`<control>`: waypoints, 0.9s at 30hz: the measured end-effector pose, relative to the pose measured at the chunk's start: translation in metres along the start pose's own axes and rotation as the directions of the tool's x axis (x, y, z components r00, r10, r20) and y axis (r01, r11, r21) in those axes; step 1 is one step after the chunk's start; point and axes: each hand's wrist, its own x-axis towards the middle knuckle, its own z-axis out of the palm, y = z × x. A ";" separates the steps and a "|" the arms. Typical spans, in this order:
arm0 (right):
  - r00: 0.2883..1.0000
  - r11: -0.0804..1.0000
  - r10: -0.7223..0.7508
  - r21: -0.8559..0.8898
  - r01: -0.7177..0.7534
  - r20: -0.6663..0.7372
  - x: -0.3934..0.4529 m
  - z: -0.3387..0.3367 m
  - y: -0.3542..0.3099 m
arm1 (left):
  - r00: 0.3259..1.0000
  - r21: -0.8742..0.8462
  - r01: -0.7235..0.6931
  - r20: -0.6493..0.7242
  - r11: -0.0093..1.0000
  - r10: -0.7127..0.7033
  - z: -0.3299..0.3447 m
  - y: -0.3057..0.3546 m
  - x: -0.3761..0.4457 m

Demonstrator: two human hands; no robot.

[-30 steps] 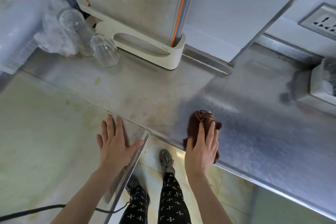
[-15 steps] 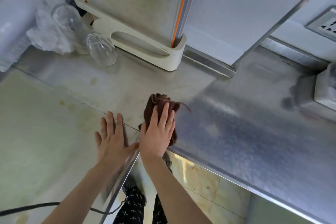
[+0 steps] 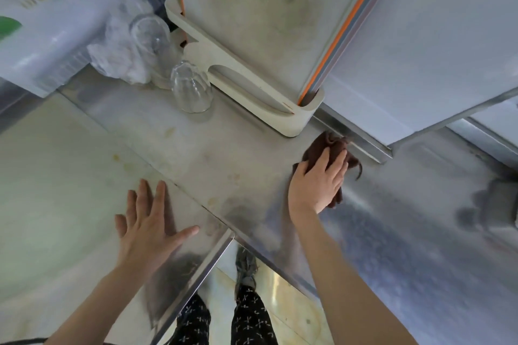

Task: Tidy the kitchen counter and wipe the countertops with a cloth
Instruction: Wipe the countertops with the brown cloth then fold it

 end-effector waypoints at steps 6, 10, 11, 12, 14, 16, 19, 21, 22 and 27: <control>0.932 0.937 -0.343 -0.036 0.349 0.114 -0.063 0.022 -0.018 | 1.000 -0.036 0.030 -0.008 0.999 -0.030 0.005 0.001 -0.006; 0.745 0.754 -0.624 -0.067 0.653 0.234 -0.059 0.011 0.002 | 0.999 -0.034 0.047 0.007 0.998 -0.047 0.002 0.003 -0.007; 0.705 0.710 -0.664 -0.085 0.699 0.251 -0.051 0.005 0.010 | 0.999 -0.030 0.050 0.010 0.998 -0.049 0.001 0.002 -0.007; 0.698 0.700 -0.670 -0.100 0.707 0.252 -0.044 0.000 0.018 | 0.999 -0.026 0.055 0.004 0.998 -0.055 0.000 0.001 -0.008; 0.775 0.776 -0.591 -0.106 0.622 0.223 -0.033 -0.010 0.031 | 0.997 -0.038 0.075 -0.015 0.996 -0.076 -0.003 -0.005 -0.007; 0.881 0.884 -0.440 -0.088 0.459 0.174 -0.033 -0.011 0.033 | 0.994 -0.056 0.104 -0.014 0.993 -0.105 -0.005 -0.013 -0.008; 0.966 0.966 -0.254 -0.035 0.256 0.058 -0.049 0.005 0.008 | 0.991 -0.067 0.127 -0.027 0.990 -0.129 -0.006 -0.025 -0.009; 0.977 0.978 -0.207 0.007 0.207 0.044 -0.061 0.020 -0.023 | 0.989 -0.087 0.135 -0.041 0.987 -0.139 -0.007 -0.029 -0.009; 0.973 0.975 -0.223 0.015 0.223 0.065 -0.067 0.028 -0.039 | 0.989 -0.095 0.136 -0.036 0.986 -0.140 -0.007 -0.031 -0.009; 0.760 0.807 -0.583 0.098 0.582 0.287 -0.102 0.070 -0.118 | 0.989 -0.114 0.137 -0.039 0.984 -0.142 -0.005 -0.040 -0.014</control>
